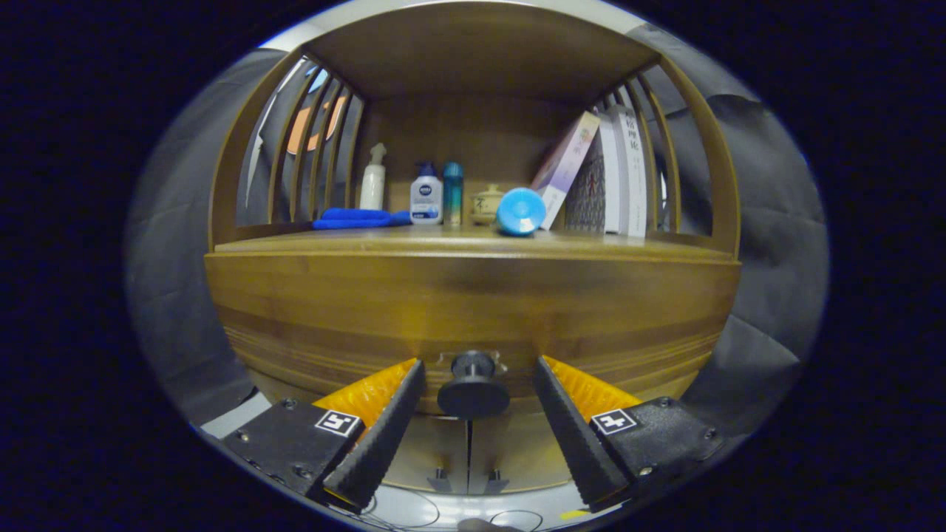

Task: Pull open the drawer, take out the items inside it, and place them on the countertop above the cabinet.

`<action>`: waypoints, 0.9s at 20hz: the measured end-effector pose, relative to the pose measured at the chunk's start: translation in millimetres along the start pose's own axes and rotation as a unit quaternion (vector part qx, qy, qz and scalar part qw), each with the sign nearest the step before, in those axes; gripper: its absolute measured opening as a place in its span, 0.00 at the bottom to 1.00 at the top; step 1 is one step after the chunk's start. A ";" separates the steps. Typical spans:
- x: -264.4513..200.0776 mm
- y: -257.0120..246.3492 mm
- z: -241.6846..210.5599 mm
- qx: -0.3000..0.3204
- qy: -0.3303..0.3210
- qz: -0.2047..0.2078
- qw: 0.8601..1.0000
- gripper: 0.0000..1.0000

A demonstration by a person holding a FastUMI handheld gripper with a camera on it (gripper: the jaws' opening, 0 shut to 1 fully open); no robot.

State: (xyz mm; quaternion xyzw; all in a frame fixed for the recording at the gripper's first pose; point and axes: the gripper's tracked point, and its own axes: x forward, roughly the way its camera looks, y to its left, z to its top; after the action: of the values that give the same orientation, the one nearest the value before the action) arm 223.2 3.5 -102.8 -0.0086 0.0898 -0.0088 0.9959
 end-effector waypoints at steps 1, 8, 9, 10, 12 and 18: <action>-13.6 -4.0 4.0 -0.003 -0.004 -0.003 1.000 0.99; -179.8 -17.2 51.5 -0.029 -0.070 0.001 0.997 0.98; -190.0 -20.9 57.7 -0.022 -0.075 -0.002 0.997 0.98; -205.7 -28.2 62.2 -0.013 -0.074 -0.008 0.997 0.99; -232.0 -28.8 66.9 0.002 -0.066 0.003 0.998 0.98; -289.8 -29.6 86.9 0.051 -0.088 0.046 0.994 0.99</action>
State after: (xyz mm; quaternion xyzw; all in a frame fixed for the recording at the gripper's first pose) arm -46.7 -19.3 35.1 0.0457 0.0018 0.0335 0.9984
